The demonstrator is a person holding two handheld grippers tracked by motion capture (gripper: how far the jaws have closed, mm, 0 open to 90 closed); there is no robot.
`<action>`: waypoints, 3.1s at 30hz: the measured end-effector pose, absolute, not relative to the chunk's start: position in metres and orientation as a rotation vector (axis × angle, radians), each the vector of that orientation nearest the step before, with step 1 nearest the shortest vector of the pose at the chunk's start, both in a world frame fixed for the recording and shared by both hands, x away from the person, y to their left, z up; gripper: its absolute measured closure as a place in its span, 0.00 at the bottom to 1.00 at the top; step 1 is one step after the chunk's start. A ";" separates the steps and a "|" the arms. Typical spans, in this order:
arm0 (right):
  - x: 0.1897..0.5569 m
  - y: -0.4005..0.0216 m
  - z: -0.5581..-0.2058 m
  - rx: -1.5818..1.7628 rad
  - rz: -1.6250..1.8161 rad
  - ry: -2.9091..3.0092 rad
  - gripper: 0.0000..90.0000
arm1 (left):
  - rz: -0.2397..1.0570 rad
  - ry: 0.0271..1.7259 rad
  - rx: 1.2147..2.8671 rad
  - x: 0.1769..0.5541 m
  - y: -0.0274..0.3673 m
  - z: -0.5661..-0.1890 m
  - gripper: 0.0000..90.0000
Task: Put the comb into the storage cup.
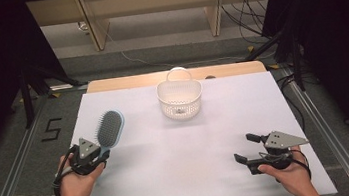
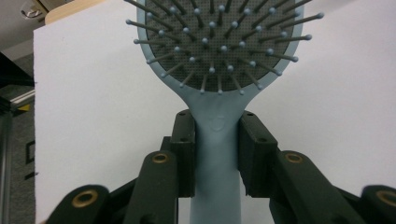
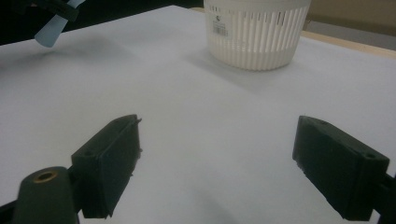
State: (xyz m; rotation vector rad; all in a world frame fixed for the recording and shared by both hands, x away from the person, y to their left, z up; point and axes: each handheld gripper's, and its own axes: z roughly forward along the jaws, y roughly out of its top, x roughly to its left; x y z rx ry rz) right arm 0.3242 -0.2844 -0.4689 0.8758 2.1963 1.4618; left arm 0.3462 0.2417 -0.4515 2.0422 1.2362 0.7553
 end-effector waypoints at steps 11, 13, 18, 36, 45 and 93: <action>0.324 -0.284 -0.469 0.873 1.460 2.199 0.18 | 0.786 1.204 1.995 0.345 0.243 -0.450 0.78; 0.324 -0.284 -0.469 0.875 1.458 2.200 0.18 | 0.785 1.200 1.988 0.345 0.243 -0.449 0.78; 0.324 -0.284 -0.469 0.875 1.459 2.198 0.18 | 0.798 1.176 1.957 0.345 0.243 -0.447 0.78; 0.324 -0.284 -0.469 0.870 1.455 2.196 0.18 | 0.844 1.128 1.897 0.343 0.243 -0.440 0.78; 0.324 -0.283 -0.469 0.871 1.456 2.198 0.18 | 0.884 1.093 1.856 0.343 0.243 -0.439 0.78; 0.324 -0.284 -0.469 0.876 1.453 2.194 0.18 | 0.921 1.053 1.806 0.347 0.233 -0.432 0.78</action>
